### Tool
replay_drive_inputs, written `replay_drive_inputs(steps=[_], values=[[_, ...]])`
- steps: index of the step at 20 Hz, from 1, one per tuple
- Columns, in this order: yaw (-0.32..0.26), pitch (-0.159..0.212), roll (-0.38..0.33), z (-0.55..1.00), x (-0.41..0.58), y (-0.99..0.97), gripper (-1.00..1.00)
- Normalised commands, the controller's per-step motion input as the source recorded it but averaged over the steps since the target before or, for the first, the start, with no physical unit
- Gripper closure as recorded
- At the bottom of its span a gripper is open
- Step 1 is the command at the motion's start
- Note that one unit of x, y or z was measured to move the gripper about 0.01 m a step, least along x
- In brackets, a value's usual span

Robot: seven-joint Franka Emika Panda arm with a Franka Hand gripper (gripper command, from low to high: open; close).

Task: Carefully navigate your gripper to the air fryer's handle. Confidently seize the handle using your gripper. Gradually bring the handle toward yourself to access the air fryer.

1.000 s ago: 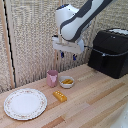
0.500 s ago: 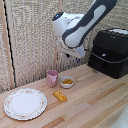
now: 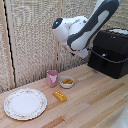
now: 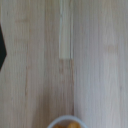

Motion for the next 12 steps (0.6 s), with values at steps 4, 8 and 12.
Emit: replay_drive_inputs(steps=[4,8,12], values=[[0.097,-0.061,-0.105,-0.29,-0.004,-0.57,-1.0],[0.059,-0.062,-0.091,-0.22,-0.039,-0.61,-1.0],[0.052,-0.043,-0.085,-0.15,-0.025,-0.63,-1.0]])
